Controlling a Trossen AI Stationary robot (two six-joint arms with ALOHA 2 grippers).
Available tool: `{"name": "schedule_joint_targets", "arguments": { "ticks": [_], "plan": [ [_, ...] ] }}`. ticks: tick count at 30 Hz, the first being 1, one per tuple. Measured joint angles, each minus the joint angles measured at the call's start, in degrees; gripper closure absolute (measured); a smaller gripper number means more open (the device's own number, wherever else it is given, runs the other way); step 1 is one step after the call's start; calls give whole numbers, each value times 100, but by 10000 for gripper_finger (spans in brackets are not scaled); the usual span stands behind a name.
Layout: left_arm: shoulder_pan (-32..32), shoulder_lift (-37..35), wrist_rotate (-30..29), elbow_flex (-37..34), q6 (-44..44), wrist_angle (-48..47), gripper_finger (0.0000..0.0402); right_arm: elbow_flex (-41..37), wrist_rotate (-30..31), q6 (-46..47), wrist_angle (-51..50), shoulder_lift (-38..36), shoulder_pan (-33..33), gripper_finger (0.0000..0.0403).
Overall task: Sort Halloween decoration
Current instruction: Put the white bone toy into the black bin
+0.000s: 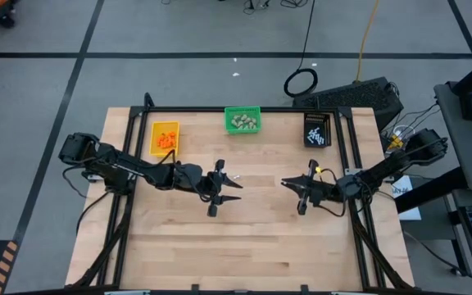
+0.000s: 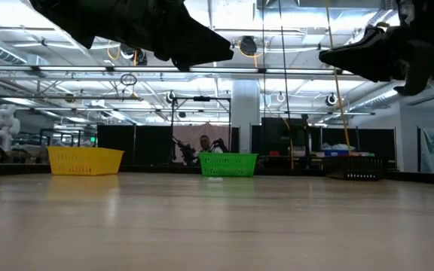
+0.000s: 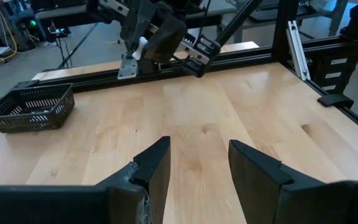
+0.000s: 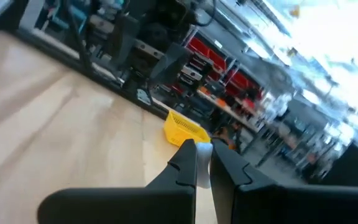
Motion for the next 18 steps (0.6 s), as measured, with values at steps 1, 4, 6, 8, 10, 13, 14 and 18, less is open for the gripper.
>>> {"name": "schedule_joint_targets", "arguments": {
  "ticks": [1, 4, 6, 8, 10, 13, 14, 18],
  "plan": [
    [0, 0, -1, 0, 0, 0, 240, 2, 54, 228, 2, 0, 0, 399],
    [0, 0, -2, 0, 0, 2, 240, 88, 741, 1133, 14, 0, 0, 399],
    [0, 0, -2, 0, 0, 2, 240, 215, 1344, 1551, 17, 0, -4, 399],
    [0, 0, -1, 0, 0, 2, 240, 405, 1865, 1748, -7, 0, -35, 399],
    [0, 0, -2, 0, 0, 4, 240, 610, 2371, 1823, -28, -5, -79, 399],
    [0, 0, 0, 0, -8, 2, 240, 942, 3221, 1637, -124, -106, -170, 399],
    [0, 0, -2, 0, -17, 2, 240, 1052, 3483, 1527, -172, -159, -223, 399],
    [-11, 0, 0, 0, -17, 0, 240, 1374, 4072, 945, -299, -434, -431, 399]
  ]
}}
